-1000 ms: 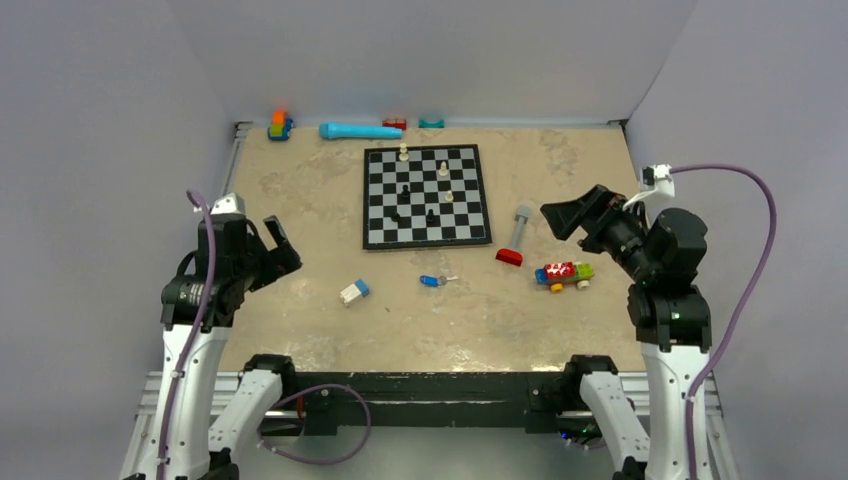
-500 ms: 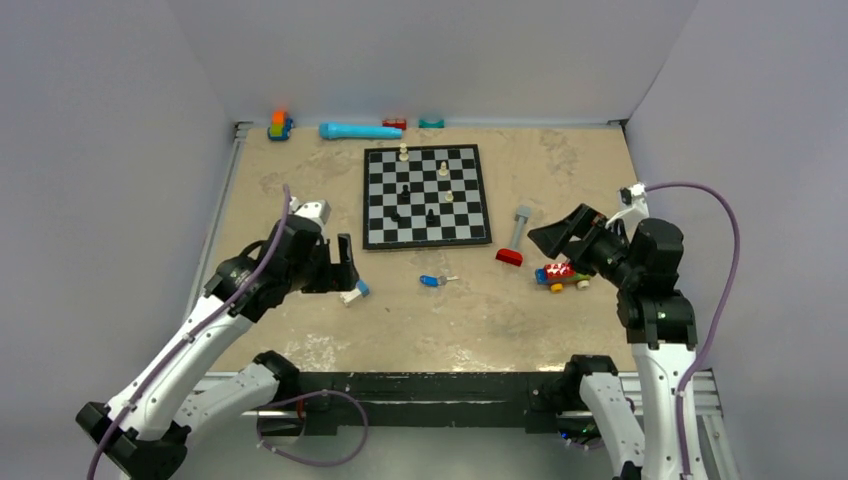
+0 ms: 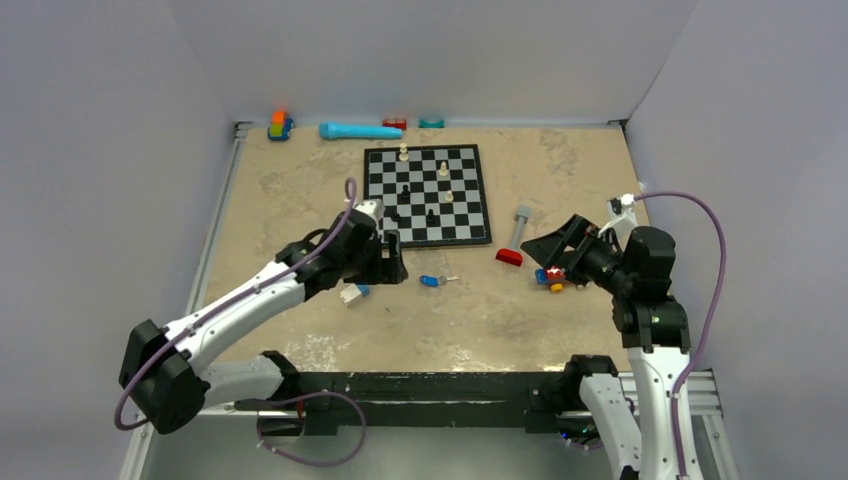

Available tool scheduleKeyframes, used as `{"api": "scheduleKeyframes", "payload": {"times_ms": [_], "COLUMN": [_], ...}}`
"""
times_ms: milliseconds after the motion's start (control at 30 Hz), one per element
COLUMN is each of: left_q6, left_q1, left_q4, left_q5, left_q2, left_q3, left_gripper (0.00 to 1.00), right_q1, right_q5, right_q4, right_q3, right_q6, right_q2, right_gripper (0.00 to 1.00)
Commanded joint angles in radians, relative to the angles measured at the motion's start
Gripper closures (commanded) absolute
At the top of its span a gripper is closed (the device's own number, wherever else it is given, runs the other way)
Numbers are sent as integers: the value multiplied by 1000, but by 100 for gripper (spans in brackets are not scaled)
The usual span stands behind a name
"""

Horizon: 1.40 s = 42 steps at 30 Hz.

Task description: Remove the keys from the keyring

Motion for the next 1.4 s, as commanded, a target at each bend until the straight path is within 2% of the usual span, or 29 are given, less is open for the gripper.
{"api": "scheduleKeyframes", "payload": {"times_ms": [0,133,633,900,1267,1367], "left_q6": [-53,-73,-145,-169,-204,-204], "left_q1": [-35,-40,-51,-56,-58,-59], "left_q4": [198,294,463,552,540,543], "left_q5": [54,93,141,155,112,112], "left_q2": [105,194,460,520,556,562], "left_q3": [-6,-6,26,4,-4,-3], "left_gripper": [16,22,31,39,49,55], "right_q1": [-3,-3,-3,-4,-3,-3], "right_q5": [-37,-46,-70,-75,-74,-75], "right_q4": [40,38,5,-8,-36,-39], "right_q3": [11,7,9,9,36,36], "right_q6": [8,6,-10,-23,-34,-33], "right_q2": [2,3,14,13,12,7], "right_gripper": [4,4,5,6,6,6]}}
